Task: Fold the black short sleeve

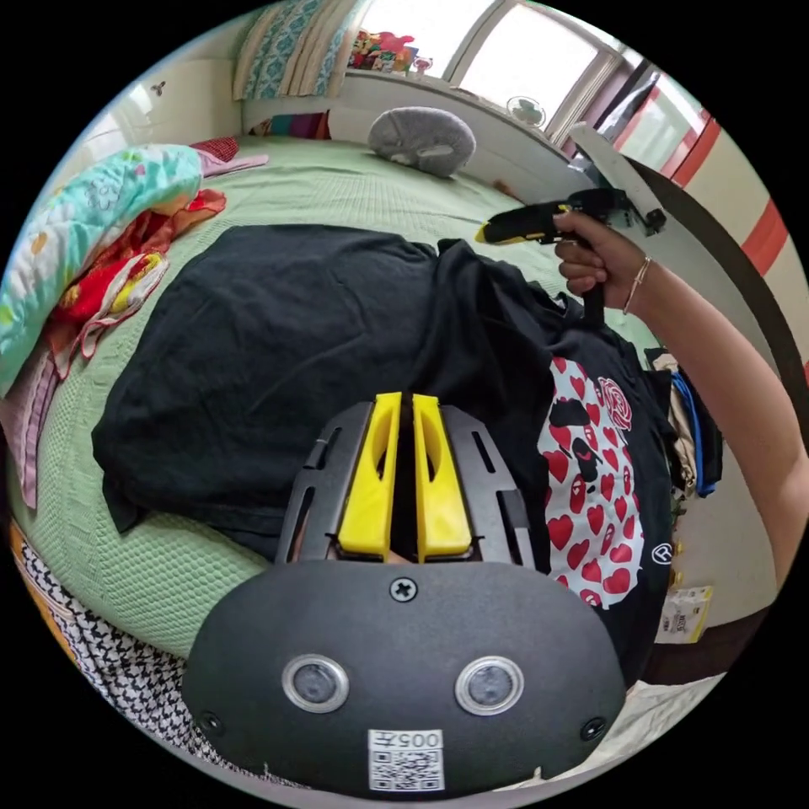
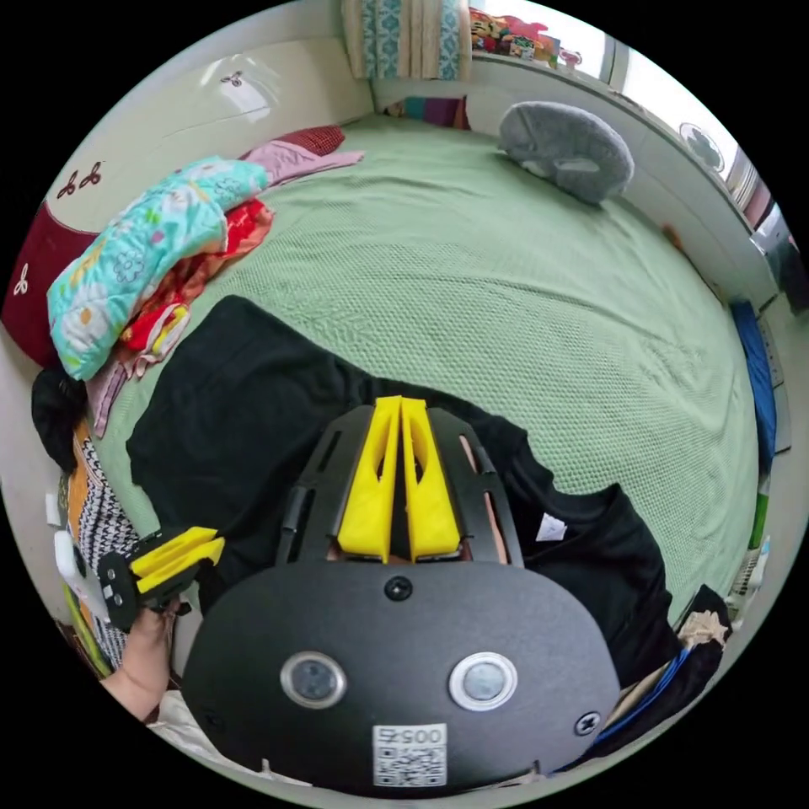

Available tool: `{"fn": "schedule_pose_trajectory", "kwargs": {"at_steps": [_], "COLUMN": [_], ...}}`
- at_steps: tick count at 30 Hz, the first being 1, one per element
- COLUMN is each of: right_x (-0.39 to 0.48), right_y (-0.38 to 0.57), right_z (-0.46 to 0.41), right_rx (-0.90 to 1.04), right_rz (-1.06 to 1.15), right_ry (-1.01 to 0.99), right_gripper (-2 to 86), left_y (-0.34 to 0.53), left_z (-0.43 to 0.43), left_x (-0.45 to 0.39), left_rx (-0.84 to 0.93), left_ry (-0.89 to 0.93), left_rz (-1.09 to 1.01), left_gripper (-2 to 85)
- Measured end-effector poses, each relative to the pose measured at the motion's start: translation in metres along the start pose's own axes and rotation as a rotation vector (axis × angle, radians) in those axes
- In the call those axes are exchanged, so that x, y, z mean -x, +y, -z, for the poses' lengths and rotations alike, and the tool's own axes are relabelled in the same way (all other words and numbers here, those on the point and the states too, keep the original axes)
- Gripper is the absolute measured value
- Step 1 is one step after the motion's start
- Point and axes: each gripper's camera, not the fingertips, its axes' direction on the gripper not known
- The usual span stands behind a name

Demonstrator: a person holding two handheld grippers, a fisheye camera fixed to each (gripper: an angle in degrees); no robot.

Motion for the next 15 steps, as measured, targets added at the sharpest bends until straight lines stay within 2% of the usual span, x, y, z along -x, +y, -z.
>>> {"fn": "schedule_pose_trajectory", "kwargs": {"at_steps": [6,9,15], "right_x": [-0.016,-0.030,-0.043], "right_y": [0.070,0.108,0.149], "right_z": [0.020,0.030,0.026], "right_rx": [0.005,0.023,0.054], "right_rz": [0.152,0.188,0.157], "right_ry": [-0.167,-0.169,-0.168], "right_gripper": [4.2,5.4,5.4], "left_y": [0.014,0.017,0.019], "left_z": [0.027,0.035,-0.007], "left_x": [0.005,-0.020,-0.089], "left_rx": [-0.066,-0.081,0.042], "left_ry": [-0.017,0.051,0.097], "left_rz": [0.043,-0.049,-0.223], "left_gripper": [4.0,5.2,9.7]}}
